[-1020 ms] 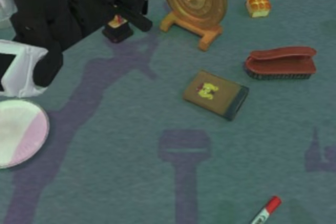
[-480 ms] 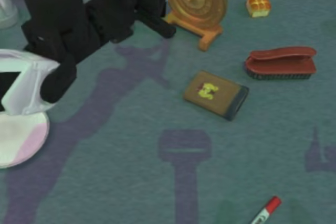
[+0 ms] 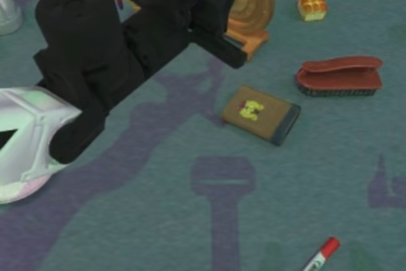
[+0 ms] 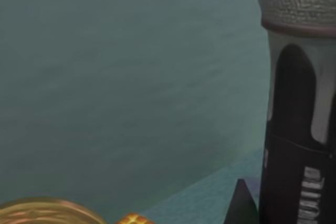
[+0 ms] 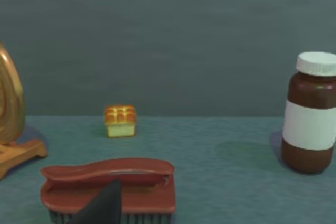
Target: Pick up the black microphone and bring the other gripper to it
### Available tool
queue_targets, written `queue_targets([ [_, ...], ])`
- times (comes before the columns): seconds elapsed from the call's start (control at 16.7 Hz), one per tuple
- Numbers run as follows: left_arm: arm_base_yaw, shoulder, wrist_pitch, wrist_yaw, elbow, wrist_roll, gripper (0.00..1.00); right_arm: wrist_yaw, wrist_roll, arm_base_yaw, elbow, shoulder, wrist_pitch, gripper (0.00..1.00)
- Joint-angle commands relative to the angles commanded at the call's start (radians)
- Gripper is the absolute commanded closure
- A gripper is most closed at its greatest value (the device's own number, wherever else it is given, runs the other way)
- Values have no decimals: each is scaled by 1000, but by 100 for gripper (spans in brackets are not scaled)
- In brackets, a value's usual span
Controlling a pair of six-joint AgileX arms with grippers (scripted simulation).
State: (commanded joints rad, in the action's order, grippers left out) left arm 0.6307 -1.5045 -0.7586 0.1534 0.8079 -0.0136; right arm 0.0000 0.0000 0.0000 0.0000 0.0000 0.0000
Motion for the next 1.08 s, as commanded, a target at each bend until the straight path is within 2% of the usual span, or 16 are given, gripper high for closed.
queue_targets([
  [0.66,0,0,0,0,0,0,100,1,0,11,12,13,7,0],
  [0.84,0,0,0,0,0,0,100,8,-3,87,94,109,51,0],
  [1.08,0,0,0,0,0,0,100,25,-9,252,269,383,143,0],
])
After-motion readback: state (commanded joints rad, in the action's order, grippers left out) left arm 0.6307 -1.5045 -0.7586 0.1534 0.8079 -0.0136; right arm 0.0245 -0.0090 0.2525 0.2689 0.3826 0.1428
